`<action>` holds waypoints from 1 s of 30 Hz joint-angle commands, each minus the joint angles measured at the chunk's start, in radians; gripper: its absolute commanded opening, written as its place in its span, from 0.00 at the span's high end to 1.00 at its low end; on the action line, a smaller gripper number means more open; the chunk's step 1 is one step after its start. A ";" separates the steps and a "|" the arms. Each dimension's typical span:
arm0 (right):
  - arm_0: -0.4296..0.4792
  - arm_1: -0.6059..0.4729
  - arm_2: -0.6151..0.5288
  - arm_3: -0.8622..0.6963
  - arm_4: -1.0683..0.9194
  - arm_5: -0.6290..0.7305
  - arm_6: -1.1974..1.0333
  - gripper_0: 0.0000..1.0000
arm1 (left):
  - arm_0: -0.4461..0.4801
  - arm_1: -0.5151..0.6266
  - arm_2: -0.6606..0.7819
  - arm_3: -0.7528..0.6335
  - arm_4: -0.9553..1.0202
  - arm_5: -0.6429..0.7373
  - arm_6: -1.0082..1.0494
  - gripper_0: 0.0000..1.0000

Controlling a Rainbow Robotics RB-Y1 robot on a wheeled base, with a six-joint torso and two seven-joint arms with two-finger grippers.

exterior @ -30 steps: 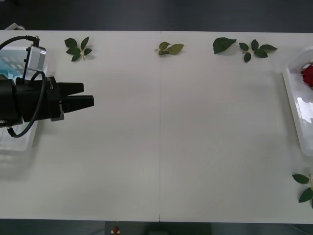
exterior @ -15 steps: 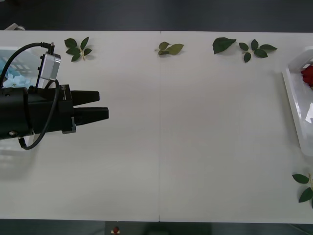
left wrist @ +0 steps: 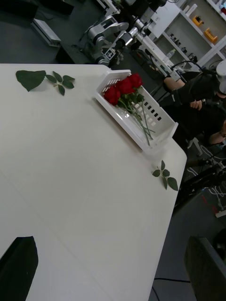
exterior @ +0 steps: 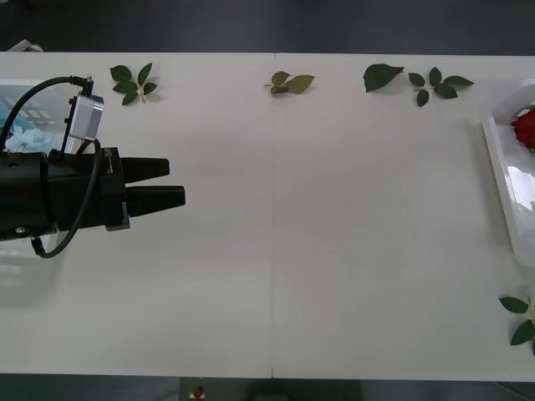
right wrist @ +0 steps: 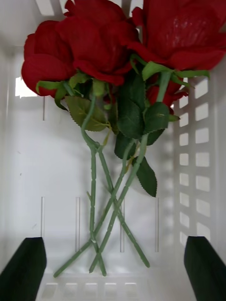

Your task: Put the red flowers into the right box and the blue flowers into the left box

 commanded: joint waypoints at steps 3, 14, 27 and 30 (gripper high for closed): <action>0.001 -0.009 -0.009 -0.116 -0.111 0.003 -0.012 0.00 | 0.013 0.025 0.013 -0.021 -0.005 0.005 0.028 0.10; 0.119 -0.047 -0.116 -0.484 -0.363 0.073 0.192 0.00 | 0.013 0.025 0.013 -0.021 -0.005 0.005 0.028 0.10; 0.154 -0.040 -0.185 -0.748 -0.576 0.375 0.391 0.00 | 0.013 0.025 0.013 -0.021 -0.005 0.005 0.028 0.10; 0.156 -0.021 -0.185 -0.789 -0.597 0.418 0.391 0.00 | 0.013 0.025 0.013 -0.021 -0.005 0.005 0.028 0.10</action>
